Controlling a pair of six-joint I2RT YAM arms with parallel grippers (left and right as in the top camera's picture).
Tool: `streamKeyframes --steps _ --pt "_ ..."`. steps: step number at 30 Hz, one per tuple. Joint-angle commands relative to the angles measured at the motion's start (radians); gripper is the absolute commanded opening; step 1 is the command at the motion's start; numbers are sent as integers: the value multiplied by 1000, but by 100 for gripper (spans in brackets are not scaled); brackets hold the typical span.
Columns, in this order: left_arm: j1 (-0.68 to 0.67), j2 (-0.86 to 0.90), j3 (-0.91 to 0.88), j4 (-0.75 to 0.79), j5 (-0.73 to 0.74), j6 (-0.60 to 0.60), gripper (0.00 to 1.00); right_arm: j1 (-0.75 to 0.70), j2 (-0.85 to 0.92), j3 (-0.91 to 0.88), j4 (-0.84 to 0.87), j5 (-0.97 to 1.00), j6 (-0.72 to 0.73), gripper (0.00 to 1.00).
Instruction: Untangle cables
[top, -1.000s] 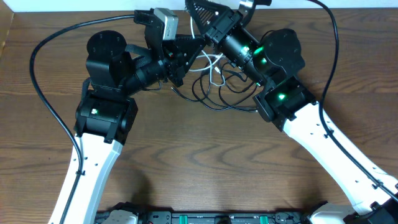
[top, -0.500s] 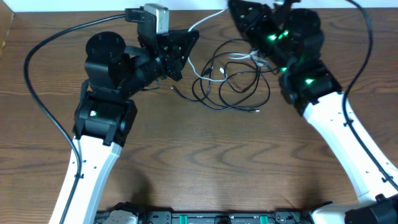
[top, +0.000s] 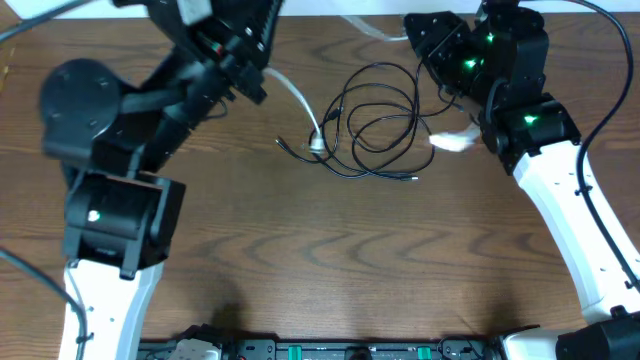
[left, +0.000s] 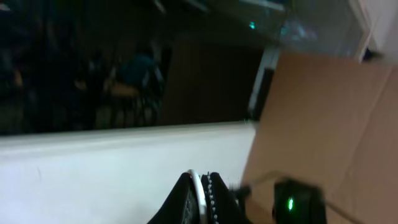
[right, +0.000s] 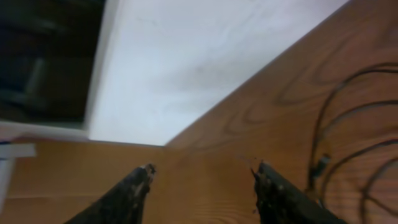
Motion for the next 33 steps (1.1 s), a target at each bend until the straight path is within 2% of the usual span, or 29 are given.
streamKeyframes --steps 1,5,9,14,20,28,31,33 --pt "0 -5 88 13 -86 -13 7 -8 -13 5 -48 -3 -101 57" --pt "1 -3 113 11 -96 -13 7 -8 -13 5 -102 -3 -105 83" --pt "0 11 113 -23 -137 -13 7 -8 -13 5 -117 -8 -167 99" --pt "0 48 113 -84 -245 -13 7 -18 -13 5 -98 -68 -183 99" --pt "8 100 113 -162 -254 -1 7 -89 -18 5 14 -252 -285 99" --pt "16 158 113 -270 -252 -2 8 -201 -19 5 295 -639 -293 99" --pt "16 163 113 -304 -252 -1 7 -208 -18 5 463 -921 -401 99" --pt "16 165 113 -325 -252 12 8 -204 -19 5 553 -1033 -425 99"
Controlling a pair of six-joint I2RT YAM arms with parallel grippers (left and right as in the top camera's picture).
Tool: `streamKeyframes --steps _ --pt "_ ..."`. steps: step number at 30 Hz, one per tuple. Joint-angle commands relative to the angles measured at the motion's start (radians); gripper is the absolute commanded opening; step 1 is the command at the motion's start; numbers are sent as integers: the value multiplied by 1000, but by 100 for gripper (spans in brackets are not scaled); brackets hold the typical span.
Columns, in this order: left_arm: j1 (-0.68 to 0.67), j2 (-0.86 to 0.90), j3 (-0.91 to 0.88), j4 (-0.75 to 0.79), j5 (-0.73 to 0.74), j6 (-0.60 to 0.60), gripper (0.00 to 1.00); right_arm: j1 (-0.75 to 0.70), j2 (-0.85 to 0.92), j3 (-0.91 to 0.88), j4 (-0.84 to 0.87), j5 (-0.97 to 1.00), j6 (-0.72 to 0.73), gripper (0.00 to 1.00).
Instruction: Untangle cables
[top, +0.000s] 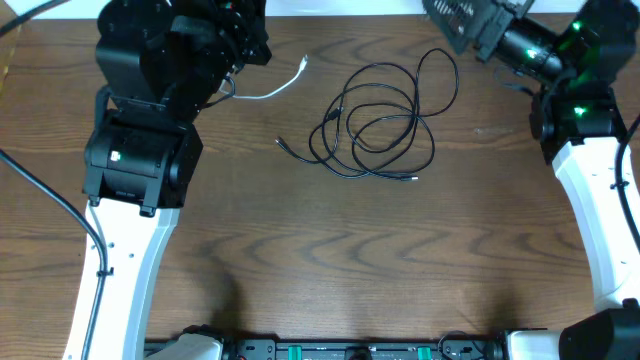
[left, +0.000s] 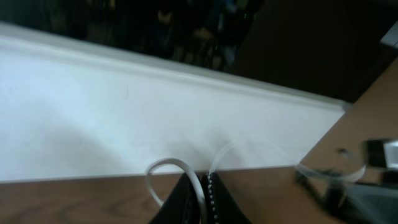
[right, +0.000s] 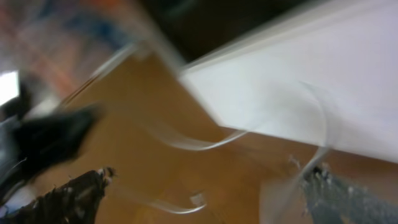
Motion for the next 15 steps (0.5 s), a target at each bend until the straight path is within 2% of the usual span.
streamKeyframes --steps 1,6,11,15 --pt "3 -2 9 -21 -10 39 7 8 -19 8 88 -369 -96 99" --pt "6 -2 9 -62 -11 77 7 10 -17 8 109 -578 -217 99" --pt "6 -2 9 -85 -7 76 7 10 -11 7 -37 -520 -219 99" --pt "6 -3 9 -96 76 73 8 10 -11 7 -183 -359 -219 99"
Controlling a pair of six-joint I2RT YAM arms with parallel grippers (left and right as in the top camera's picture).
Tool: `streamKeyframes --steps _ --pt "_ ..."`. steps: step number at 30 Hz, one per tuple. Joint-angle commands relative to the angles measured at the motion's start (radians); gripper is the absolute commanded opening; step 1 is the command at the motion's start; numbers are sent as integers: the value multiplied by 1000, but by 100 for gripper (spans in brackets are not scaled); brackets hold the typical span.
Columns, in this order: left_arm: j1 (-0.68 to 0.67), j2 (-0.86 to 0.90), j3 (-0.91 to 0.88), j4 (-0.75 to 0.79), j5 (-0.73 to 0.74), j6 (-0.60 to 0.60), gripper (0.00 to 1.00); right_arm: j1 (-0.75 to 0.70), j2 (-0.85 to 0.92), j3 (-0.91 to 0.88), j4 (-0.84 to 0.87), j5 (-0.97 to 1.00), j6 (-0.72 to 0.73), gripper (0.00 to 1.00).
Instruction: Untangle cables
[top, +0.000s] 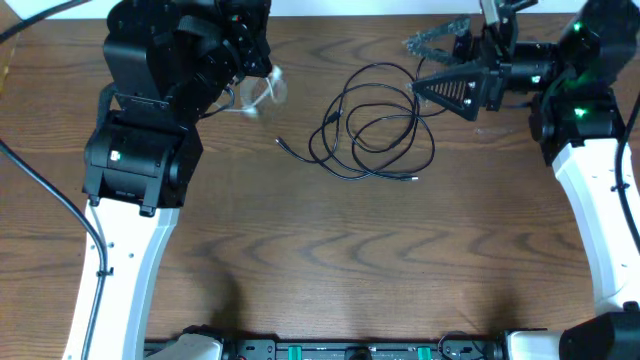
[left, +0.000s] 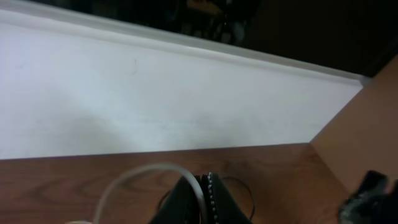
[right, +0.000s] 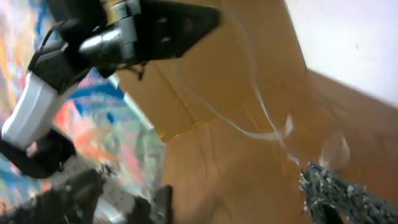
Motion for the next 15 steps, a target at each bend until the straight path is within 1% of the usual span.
streamKeyframes --steps 1,5,6,7,9,10,13,15 --pt "5 -3 9 -10 87 17 8 7 -3 6 -96 165 -23 99" --pt "5 -3 9 -45 112 18 8 10 -3 6 -326 441 -24 99" --pt "5 -3 9 -71 113 18 8 17 -3 6 -391 510 -50 99" --pt "5 -3 9 -91 118 18 8 24 -3 6 -418 536 -90 99" --pt "5 -3 9 -121 161 17 8 46 -3 6 -435 537 -192 99" --pt "5 -3 9 -136 208 17 8 61 -3 6 -433 528 -242 99" --pt "5 -3 9 -147 328 14 7 108 -3 6 -405 518 -333 99" --pt "5 -4 9 -147 370 -29 8 145 -3 5 -377 518 -375 99"
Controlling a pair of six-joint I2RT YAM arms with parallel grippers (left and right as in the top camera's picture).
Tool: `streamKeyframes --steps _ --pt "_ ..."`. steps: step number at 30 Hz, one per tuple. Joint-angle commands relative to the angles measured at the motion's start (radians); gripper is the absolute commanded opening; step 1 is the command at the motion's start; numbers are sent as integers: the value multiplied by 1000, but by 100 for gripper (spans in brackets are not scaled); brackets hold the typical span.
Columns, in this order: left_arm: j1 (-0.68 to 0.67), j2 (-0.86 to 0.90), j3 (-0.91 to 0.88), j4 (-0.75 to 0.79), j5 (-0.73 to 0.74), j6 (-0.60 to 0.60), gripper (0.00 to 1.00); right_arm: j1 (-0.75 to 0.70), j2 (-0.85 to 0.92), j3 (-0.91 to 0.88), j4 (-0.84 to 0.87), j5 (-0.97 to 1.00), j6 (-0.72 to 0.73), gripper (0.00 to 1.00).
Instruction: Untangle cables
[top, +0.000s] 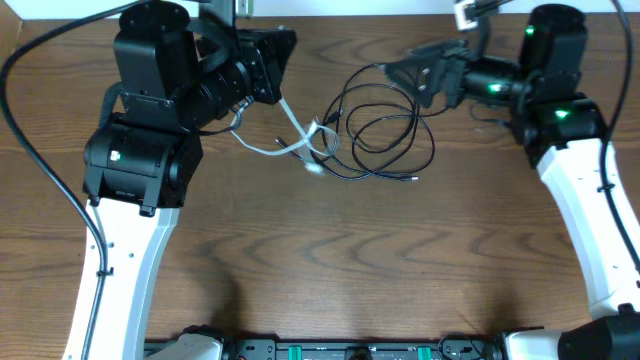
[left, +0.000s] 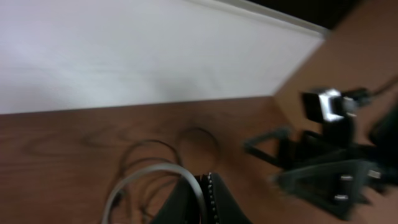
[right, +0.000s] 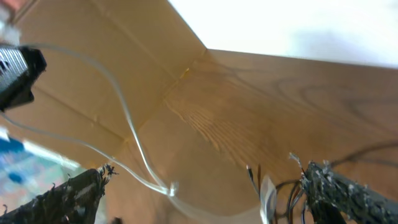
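In the overhead view a white cable (top: 290, 140) runs from my left gripper (top: 268, 88) down to the left side of the black cable coil (top: 385, 125); whether it touches the coil I cannot tell. The left wrist view has the left gripper (left: 206, 182) shut on the white cable (left: 140, 173), the black cable (left: 198, 133) lying beyond it. My right gripper (top: 425, 75) hovers open over the coil's upper right, blurred. From the right wrist, the right gripper (right: 205, 186) frames the white cable (right: 140, 162), nothing between its fingers (right: 74, 190).
The wooden table (top: 350, 260) carries only the two cables. A white wall (left: 124, 56) and a cardboard panel (right: 112, 74) stand behind its far edge. Both arm bases rise from the front corners.
The white cable was bunched close to my left gripper at the upper left; now it stretches down to the left side of the black coil. The right gripper sits slightly further left, still open.
At first my left gripper held the white cable, whose end lay on the black coil, with the right gripper beside the coil. Later the white cable was away at the upper left, the coil alone. Now its free end is back beside the coil.
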Motion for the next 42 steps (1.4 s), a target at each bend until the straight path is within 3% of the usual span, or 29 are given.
streamKeyframes --steps 1,8,15,18,23,33,35,38,39,40,42 --pt "4 -4 9 1 160 -66 8 73 -5 6 38 28 -172 99" --pt "3 -5 9 5 248 -212 8 202 -5 6 104 23 -342 99" --pt "3 -5 9 13 291 -285 8 256 -5 6 117 37 -354 97" --pt "3 -5 9 54 379 -302 8 271 -5 6 119 93 -354 96" --pt "3 -6 9 80 441 -355 8 284 -5 6 162 97 -342 81" --pt "-23 -6 9 88 470 -391 8 304 -5 6 209 103 -310 71" --pt "-27 -6 9 88 470 -391 8 304 -5 6 216 120 -282 59" --pt "-27 -6 9 88 470 -391 8 304 -5 6 222 130 -280 29" --pt "-27 -6 9 88 466 -391 8 302 -5 6 221 138 -266 11" --pt "-26 -6 9 88 464 -390 8 300 -5 6 221 138 -258 2" --pt "-22 -6 9 87 444 -377 8 295 -5 6 221 138 -233 1"
